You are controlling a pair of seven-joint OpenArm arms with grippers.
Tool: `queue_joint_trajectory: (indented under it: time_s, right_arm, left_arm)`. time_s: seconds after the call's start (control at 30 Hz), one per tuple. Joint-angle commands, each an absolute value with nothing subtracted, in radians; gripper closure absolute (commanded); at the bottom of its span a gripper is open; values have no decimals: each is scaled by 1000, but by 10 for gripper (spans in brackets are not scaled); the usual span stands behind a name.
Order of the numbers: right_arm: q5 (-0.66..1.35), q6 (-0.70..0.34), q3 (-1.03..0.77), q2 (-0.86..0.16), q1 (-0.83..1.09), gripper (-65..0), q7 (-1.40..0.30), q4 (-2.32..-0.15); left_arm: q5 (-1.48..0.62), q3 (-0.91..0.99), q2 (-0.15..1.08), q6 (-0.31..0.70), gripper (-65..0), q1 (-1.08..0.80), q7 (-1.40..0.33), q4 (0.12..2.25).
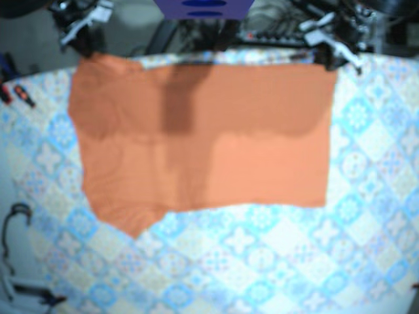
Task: Fold the T-shirt properly
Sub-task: 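Lift the shoulder edge with both grippers and pull it toward the robot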
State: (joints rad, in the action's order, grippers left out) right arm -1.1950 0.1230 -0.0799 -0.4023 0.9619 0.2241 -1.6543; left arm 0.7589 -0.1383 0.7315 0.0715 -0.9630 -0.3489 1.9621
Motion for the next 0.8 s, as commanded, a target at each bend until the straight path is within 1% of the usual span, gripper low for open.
queue_joint_trajectory:
  time_s: [0.0, 0.1, 0.2, 0.27, 0.47, 0.57, 0.67, 0.77]
  right_arm:
    - [-1184, 137, -94, -410, 983, 0, 228, -1672]
    - [-1184, 151, -111, -418, 1003, 0, 228, -1675]
    - [-1184, 213, -110, -440, 1027, 0, 228, -1673]
    - [-1184, 234, -110, -452, 1047, 0, 226, -1670]
    - [-1178, 243, -114, -453, 1079, 0, 226, -1666]
    - [-1122, 243, -125, -455, 1090, 0, 226, -1666]
    - [-1063, 243, -127, -489, 1095, 0, 226, -1662]
    - [-1040, 243, -150, -496, 1093, 0, 226, -1649]
  left_arm:
    - [763, -130, 742, 48, 0, -978, -346, 1989]
    - [763, -113, 750, 1, 0, -1021, -346, 1998]
    - [763, -88, 765, -10, 0, -1067, -315, 2000]
    - [763, -61, 763, -12, 0, -1098, -294, 2000]
    - [762, -42, 763, -59, 0, -1147, -291, 1998]
    - [762, -41, 763, -59, 0, -1155, -291, 1998]
    - [762, -41, 763, -59, 0, -1168, -291, 1998]
    - [762, -41, 763, -59, 0, -1171, -291, 1997]
